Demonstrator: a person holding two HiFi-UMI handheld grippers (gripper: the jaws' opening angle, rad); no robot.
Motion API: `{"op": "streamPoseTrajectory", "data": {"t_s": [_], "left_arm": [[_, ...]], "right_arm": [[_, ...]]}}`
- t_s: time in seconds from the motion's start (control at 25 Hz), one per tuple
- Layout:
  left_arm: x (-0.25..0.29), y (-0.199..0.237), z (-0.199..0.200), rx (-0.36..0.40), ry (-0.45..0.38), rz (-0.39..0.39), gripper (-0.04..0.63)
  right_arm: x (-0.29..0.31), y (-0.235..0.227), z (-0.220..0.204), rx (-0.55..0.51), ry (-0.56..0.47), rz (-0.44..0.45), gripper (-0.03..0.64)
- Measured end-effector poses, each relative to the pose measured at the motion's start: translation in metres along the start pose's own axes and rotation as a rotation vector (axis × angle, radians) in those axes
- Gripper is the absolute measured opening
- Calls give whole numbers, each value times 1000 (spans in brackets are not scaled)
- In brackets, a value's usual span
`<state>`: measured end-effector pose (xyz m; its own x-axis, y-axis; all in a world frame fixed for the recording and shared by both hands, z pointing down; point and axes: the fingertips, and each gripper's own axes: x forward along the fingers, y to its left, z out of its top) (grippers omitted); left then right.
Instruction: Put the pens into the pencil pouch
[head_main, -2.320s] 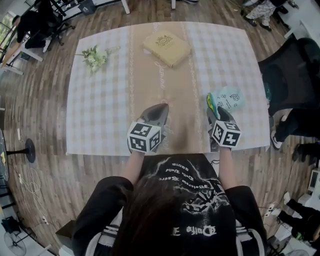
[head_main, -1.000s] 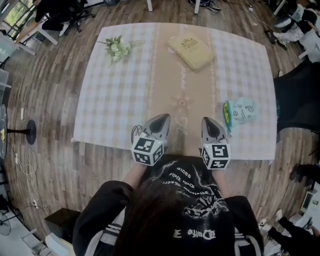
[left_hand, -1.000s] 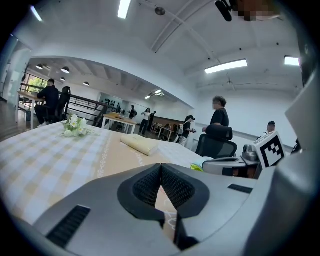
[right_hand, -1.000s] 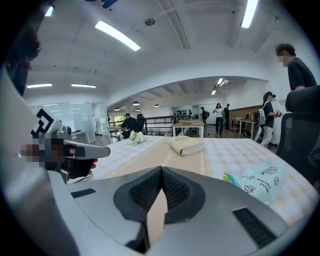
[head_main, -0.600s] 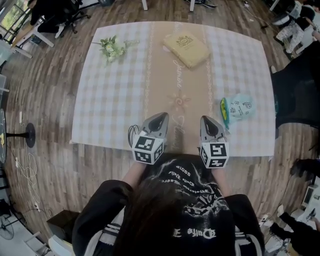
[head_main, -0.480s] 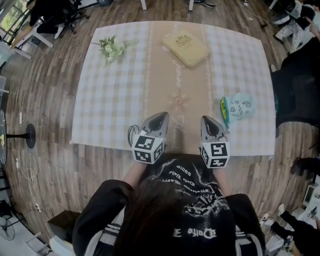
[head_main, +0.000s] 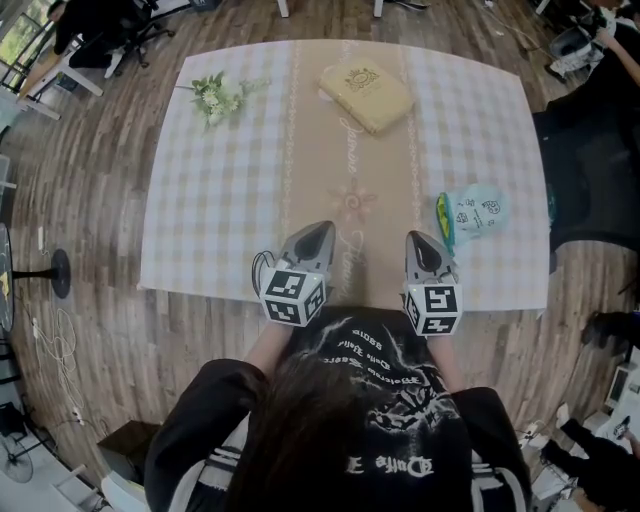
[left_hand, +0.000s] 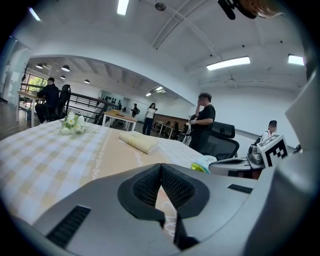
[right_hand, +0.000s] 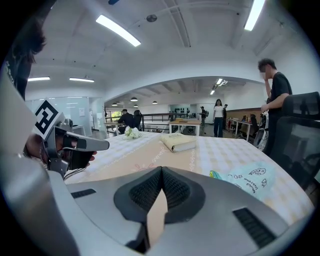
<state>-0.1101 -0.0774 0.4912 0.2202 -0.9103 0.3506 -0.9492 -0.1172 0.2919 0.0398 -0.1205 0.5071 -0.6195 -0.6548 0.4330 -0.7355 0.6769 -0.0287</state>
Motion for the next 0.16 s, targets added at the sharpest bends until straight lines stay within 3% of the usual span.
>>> {"op": "streamPoseTrajectory", "data": {"t_s": [0.16], "left_arm": [[4,-4,0,22,4,0,20]], "right_arm": [[0,-6,-2,5,3,-11,8]]}}
